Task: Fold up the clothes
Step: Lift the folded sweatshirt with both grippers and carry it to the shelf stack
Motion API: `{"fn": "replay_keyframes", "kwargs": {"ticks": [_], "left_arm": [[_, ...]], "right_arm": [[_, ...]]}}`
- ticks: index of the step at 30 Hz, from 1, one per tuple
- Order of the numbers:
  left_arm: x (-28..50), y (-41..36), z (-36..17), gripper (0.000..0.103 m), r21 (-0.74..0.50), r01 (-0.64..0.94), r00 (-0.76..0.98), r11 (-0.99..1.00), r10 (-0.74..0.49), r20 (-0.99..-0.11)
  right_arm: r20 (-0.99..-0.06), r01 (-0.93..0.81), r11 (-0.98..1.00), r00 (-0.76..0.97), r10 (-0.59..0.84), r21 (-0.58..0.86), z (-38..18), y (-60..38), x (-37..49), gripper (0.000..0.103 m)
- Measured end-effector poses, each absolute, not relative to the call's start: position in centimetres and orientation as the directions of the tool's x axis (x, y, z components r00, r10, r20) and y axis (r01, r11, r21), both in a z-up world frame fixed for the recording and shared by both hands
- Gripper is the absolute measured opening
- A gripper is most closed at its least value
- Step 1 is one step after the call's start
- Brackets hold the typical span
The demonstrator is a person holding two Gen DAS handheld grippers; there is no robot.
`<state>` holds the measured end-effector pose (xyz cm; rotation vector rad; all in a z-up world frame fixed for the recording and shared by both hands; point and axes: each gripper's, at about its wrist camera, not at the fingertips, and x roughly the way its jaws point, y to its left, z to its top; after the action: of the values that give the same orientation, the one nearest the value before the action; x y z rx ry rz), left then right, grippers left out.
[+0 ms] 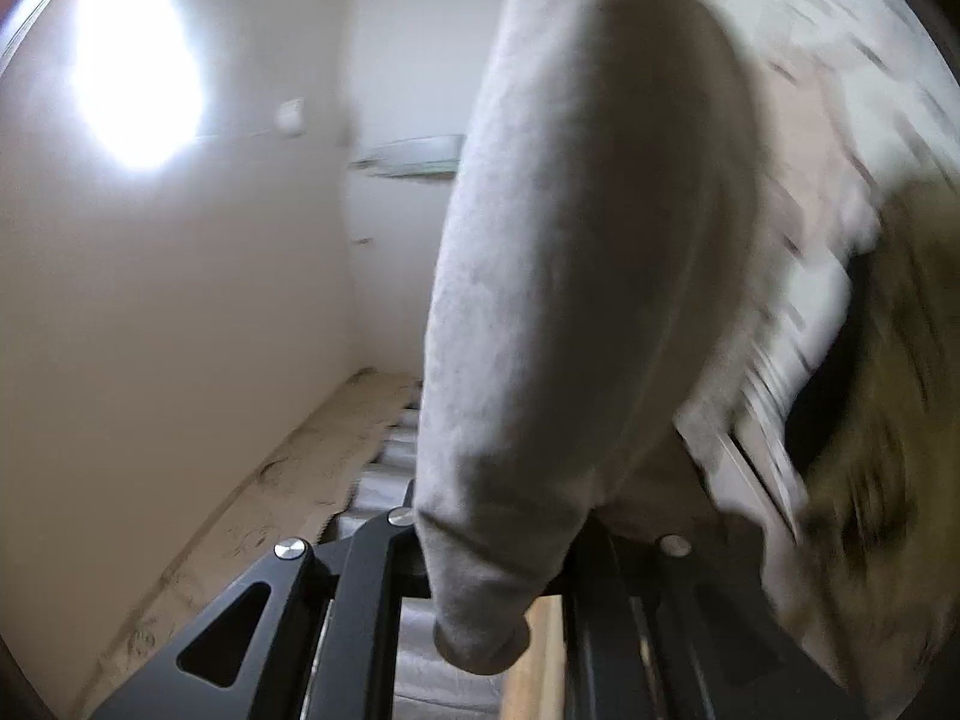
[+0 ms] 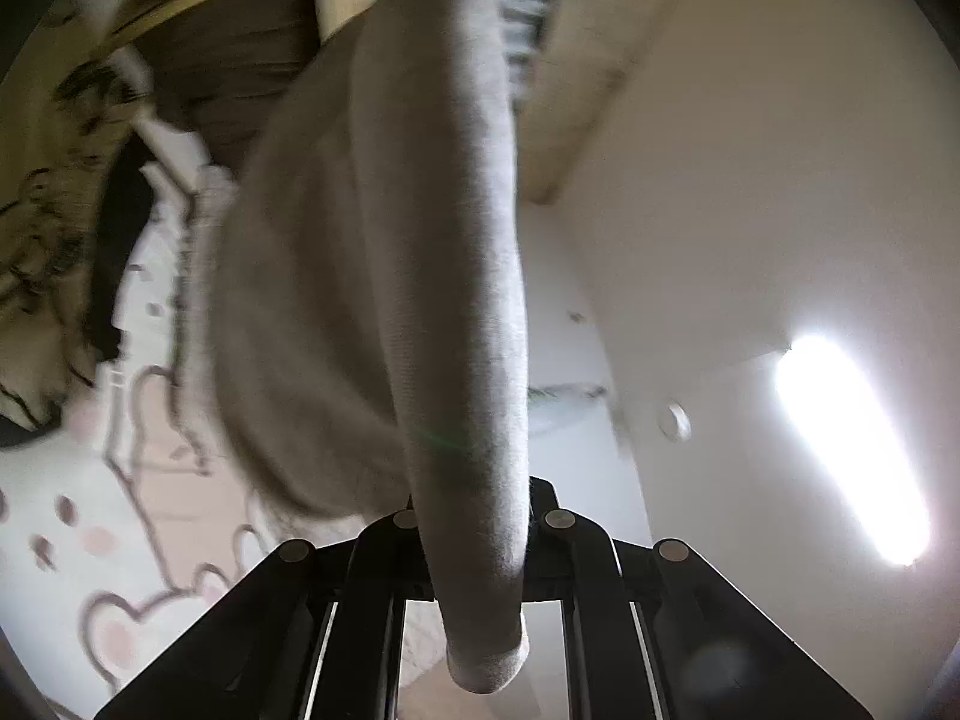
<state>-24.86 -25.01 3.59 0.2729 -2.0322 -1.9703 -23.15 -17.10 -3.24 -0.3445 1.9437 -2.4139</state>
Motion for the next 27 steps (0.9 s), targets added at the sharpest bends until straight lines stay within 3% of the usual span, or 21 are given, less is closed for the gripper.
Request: {"fn": "replay_keyframes", "kwargs": {"ticks": [4, 6, 11, 18, 20, 21, 22, 23, 24, 27], "left_arm": [[-21.5, -28.5, -5.9, 0.014, 0.979, -0.181, -0.927, 0.095, -0.348, -0.138], [-19.8, -29.1, -8.8, 0.014, 0.966, -0.223, -0.927, 0.127, -0.335, -0.17], [-17.1, -30.2, -11.9, 0.014, 0.965, -0.191, -0.944, 0.181, -0.304, -0.13], [-17.2, -29.9, -11.9, 0.016, 0.971, -0.168, -0.941, 0.168, -0.322, -0.107], [-16.8, -29.9, -11.3, 0.032, 0.969, -0.185, -0.934, 0.162, -0.337, -0.122], [-16.5, -30.1, -10.9, 0.039, 0.97, -0.185, -0.932, 0.159, -0.342, -0.121], [-16.1, -30.3, -10.4, 0.063, 0.97, -0.183, -0.929, 0.159, -0.349, -0.118], [-15.6, -30.5, -10.1, 0.091, 0.968, -0.199, -0.923, 0.151, -0.361, -0.133], [-15.0, -30.8, -9.8, 0.096, 0.963, -0.234, -0.911, 0.134, -0.376, -0.169], [-12.9, -31.4, -9.7, 0.093, 0.934, -0.338, -0.862, 0.115, -0.437, -0.258]], "right_arm": [[-0.025, 0.062, -0.168, -0.977, -0.214, -0.984, -11.5, -20.8, -20.1, 0.009], [-0.077, 0.114, -0.142, -0.967, -0.242, -0.983, -14.5, -21.6, -17.9, 0.009], [-0.131, 0.166, -0.116, -0.957, -0.258, -0.979, -17.2, -22.0, -14.9, 0.009], [-0.141, 0.161, -0.064, -0.958, -0.251, -0.985, -18.1, -23.1, -16.5, 0.01], [-0.161, 0.18, -0.054, -0.955, -0.25, -0.982, -17.8, -23.0, -16.3, 0.014], [-0.175, 0.195, -0.058, -0.953, -0.246, -0.979, -17.2, -22.8, -16.3, 0.022], [-0.186, 0.207, -0.063, -0.952, -0.243, -0.976, -16.7, -22.7, -16.4, 0.029], [-0.195, 0.218, -0.069, -0.95, -0.242, -0.974, -16.2, -22.6, -16.5, 0.046], [-0.228, 0.251, -0.065, -0.942, -0.246, -0.966, -15.7, -22.3, -16.4, 0.063], [-0.335, 0.353, -0.024, -0.905, -0.261, -0.935, -15.5, -20.3, -14.9, 0.062]]}}
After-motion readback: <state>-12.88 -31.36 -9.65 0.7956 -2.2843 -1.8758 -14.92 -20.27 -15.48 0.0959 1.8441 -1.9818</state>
